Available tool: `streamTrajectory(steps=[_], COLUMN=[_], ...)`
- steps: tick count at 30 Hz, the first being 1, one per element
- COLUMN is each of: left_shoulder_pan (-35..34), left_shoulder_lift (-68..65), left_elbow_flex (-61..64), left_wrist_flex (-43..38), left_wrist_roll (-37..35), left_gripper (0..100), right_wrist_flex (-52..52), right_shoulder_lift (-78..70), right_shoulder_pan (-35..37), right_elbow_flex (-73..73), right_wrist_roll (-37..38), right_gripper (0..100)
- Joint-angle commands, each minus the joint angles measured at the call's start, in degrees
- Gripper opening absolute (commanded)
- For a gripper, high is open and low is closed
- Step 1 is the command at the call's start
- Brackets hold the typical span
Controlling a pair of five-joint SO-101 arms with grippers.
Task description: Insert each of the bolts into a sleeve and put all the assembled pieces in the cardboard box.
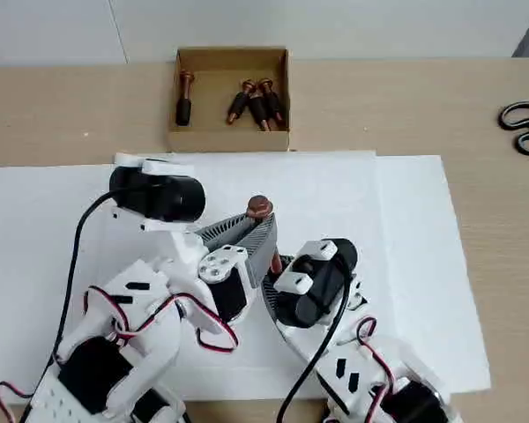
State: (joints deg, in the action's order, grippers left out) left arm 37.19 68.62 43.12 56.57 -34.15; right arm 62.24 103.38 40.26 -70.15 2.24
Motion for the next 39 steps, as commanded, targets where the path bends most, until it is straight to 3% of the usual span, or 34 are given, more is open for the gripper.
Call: streamTrajectory(steps=[1, 13, 39], left_shoulder_pan=[0.26, -5.45, -5.01], left_shoulder_lift=[0.09, 0.18, 0.09], left_elbow_flex=[-1.98, -1.27, 2.77], left_wrist_flex=[-1.14, -6.07, -6.24], left_wrist_roll=[0.09, 6.42, 0.97], left_gripper=[0, 0, 0], right_wrist_flex=[-0.31, -0.31, -0.48], right_shoulder_lift=[0.48, 0.48, 0.48], right_shoulder_pan=[0.31, 0.31, 0.40], right_elbow_flex=[0.62, 0.62, 0.88], right_wrist_roll=[-0.18, -0.18, -0.18], right_gripper=[0.4, 0.4, 0.4])
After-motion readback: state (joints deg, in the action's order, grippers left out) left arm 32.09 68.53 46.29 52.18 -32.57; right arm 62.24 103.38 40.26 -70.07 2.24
